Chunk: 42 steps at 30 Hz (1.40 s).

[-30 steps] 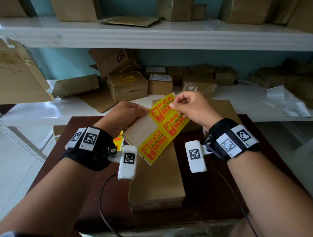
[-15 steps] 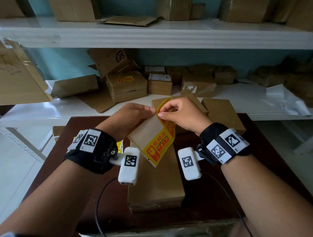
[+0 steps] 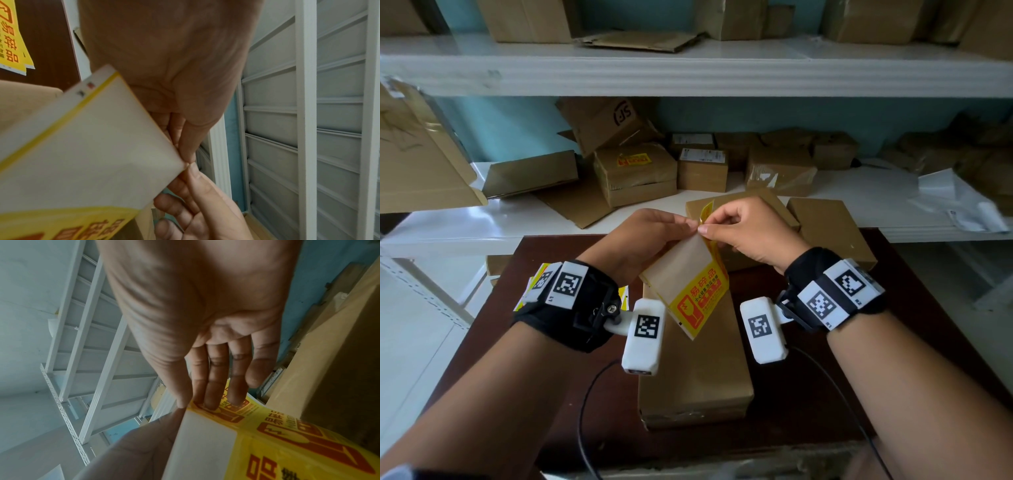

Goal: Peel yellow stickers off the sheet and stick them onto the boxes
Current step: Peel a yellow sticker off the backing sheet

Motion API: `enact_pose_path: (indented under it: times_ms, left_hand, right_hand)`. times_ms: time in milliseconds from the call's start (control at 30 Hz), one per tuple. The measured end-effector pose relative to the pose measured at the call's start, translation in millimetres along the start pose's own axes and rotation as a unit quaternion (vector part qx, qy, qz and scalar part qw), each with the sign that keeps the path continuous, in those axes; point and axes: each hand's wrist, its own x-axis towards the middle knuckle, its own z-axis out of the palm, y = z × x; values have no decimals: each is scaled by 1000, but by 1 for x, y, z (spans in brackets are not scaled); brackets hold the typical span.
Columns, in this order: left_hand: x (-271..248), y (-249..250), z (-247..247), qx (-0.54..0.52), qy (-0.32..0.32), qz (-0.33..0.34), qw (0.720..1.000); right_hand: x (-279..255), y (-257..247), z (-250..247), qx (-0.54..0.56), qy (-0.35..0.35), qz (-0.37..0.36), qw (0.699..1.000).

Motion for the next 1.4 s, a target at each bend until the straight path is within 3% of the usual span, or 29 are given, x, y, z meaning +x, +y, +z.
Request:
enact_pose_path:
  times_ms: [1233,1400]
  left_hand:
    - [1,2,3,96,29,50,994]
    - [1,1,5,108,56,72,990]
  right_hand:
    - [-3,-5,5,5,15,17,1000]
    - [-3,-5,6,-2,15,22,1000]
